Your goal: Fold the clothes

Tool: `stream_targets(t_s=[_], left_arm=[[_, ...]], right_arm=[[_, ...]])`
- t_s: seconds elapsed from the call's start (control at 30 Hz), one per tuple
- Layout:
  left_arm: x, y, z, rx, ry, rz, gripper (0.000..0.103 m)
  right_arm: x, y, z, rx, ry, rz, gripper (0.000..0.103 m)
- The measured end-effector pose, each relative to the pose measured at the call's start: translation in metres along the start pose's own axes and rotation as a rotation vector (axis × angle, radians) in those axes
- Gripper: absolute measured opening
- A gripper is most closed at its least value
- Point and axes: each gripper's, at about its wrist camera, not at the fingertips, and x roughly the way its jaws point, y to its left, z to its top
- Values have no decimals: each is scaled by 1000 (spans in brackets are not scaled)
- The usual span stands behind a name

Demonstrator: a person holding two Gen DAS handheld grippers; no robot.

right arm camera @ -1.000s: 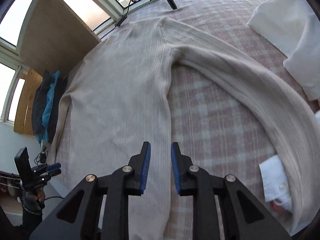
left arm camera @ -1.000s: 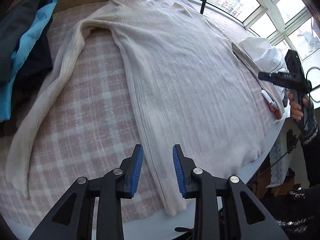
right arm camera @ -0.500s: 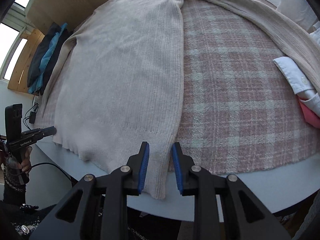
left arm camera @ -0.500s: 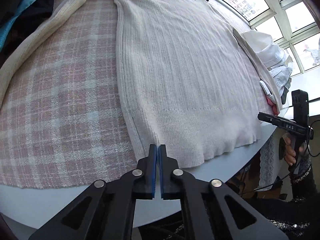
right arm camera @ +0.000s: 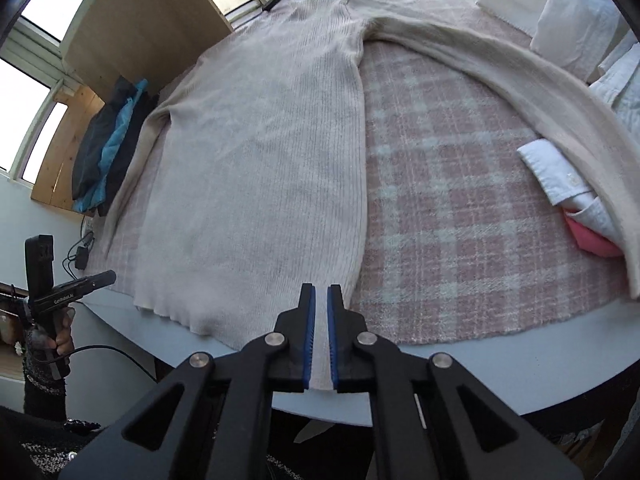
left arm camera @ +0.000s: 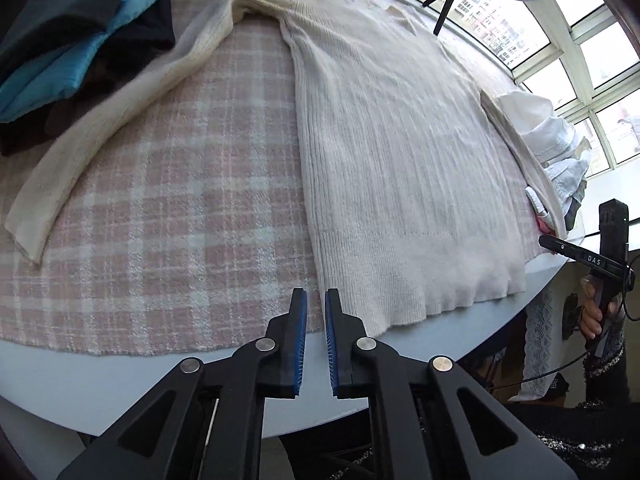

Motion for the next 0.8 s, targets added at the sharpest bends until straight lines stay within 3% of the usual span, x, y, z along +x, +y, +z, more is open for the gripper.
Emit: stream_targets(t_s=[0.2, 0.37, 0.47, 0.6, 0.8], left_arm=[[-24, -30, 45, 148, -92, -38, 9], [-17, -91, 78, 319, -96, -98, 9], [3, -144, 98, 406, -96, -115, 9], [38, -212, 125, 481, -66, -146, 9], [100, -298, 154, 552, -7, -158, 10]], right_arm=[[-73, -52, 13, 172, -197, -174, 14], [-103, -117, -11, 297, -226, -345, 33], [-106, -167, -30, 413, -240, -316, 33], [-95, -206, -42, 460, -207, -257, 33], [-82, -227, -38, 431, -211, -116, 33]])
